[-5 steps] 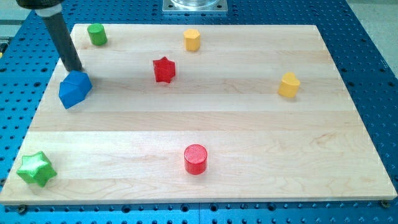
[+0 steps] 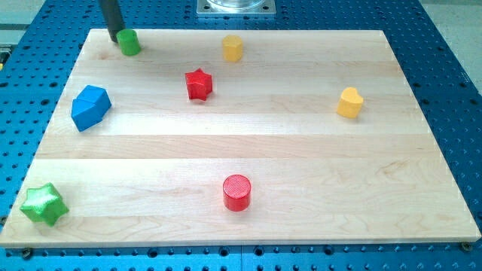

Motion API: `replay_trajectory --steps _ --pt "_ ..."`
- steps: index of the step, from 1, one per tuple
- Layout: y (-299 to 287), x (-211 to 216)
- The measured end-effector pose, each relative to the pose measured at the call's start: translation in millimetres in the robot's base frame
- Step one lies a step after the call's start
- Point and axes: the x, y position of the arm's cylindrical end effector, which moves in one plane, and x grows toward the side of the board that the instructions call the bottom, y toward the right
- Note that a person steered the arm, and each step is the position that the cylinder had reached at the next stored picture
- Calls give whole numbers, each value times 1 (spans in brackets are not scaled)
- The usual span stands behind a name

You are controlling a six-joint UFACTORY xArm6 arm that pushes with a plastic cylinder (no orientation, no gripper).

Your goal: Push the green circle towards the red star

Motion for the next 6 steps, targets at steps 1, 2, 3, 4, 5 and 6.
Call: replay_trajectory --steps 1,2,3,4,5,6 --pt "42 12" --pt "68 41" --pt "23 61" --pt "66 72" --pt "80 55" --pt "92 41"
